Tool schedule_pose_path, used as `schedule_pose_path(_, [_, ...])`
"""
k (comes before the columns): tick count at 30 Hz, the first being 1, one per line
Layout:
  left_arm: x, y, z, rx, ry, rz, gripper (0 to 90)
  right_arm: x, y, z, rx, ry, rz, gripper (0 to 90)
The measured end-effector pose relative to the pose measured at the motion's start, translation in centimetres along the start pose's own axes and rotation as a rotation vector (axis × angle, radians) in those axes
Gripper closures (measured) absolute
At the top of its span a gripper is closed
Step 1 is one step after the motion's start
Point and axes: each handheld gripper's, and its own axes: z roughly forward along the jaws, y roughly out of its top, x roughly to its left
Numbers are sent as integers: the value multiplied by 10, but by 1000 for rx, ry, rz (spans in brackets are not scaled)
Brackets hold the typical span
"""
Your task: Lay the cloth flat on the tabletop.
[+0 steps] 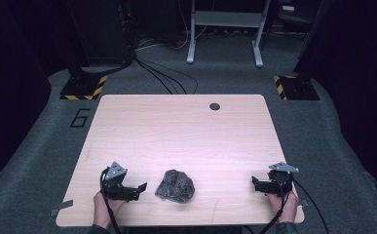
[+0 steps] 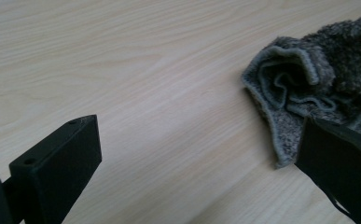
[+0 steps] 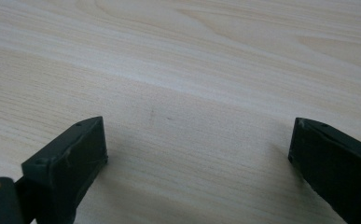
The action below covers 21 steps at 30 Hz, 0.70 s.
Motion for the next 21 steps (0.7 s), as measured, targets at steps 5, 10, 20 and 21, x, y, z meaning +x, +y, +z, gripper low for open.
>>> schedule_pose_path(5, [-13,2,9,22,-38,29,0,0,0,0,0,0,-1,40])
schedule_pose_path(10, [-28,5,23,40,-82,51,0,0,0,0,0,0,-1,41])
schedule_pose_path(20, [-54,8,49,91,-153,121,62,0,0,0,-2,1,-2,44])
schedule_pose_path(21, [-55,9,51,94,-160,126,84,0,0,0,-2,1,-3,44])
